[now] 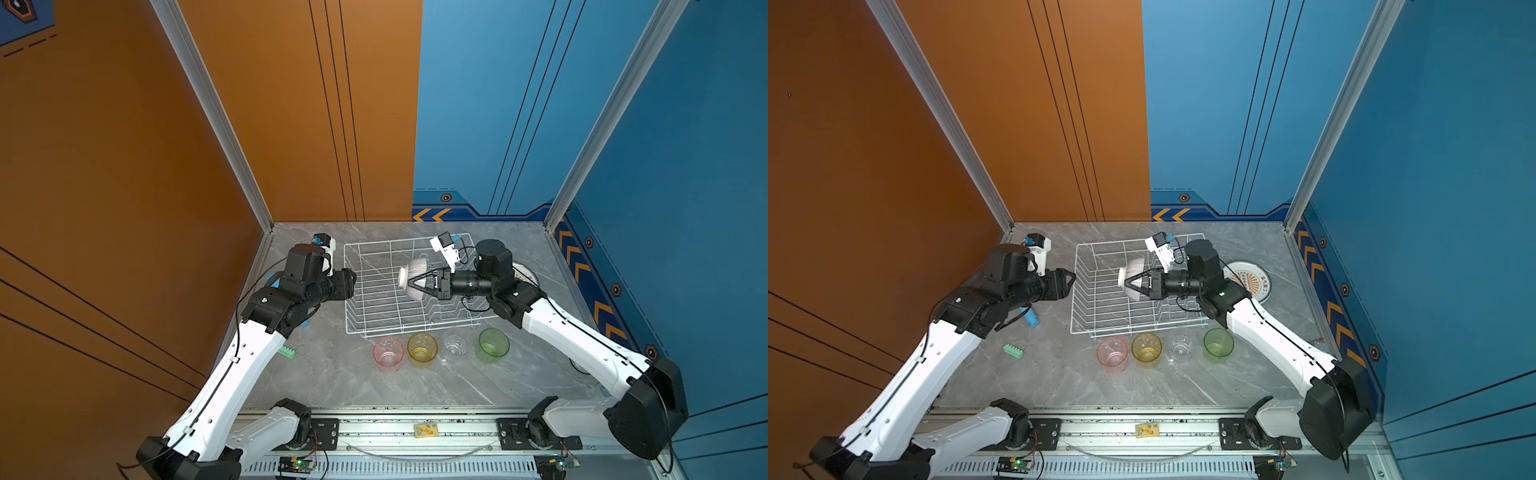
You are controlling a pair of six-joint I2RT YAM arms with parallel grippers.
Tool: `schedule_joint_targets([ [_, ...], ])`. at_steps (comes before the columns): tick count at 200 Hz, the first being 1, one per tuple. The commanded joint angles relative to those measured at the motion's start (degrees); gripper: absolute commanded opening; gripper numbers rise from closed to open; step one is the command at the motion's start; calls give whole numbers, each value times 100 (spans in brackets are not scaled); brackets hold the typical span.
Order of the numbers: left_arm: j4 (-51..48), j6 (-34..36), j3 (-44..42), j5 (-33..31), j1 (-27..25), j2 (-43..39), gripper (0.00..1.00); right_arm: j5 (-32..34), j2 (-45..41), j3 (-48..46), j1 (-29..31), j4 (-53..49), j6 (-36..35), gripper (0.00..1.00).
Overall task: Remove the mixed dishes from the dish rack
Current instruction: 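Carry the striped bowl with the right gripper down beside the pink glass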
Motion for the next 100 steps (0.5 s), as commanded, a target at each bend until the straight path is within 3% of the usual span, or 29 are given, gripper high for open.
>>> schedule_joint_targets([
  [1,-173,129,-194,-27,338,-141,65,954,-44,783,641,-2215,-1752,0],
  [60,-218,260,-379,625,1127,-169,66,2531,1188,2777,2726,-4563,-3309,0],
  [100,-216,310,-420,920,1375,-229,66,3430,2184,3718,3738,-5577,-3908,0],
])
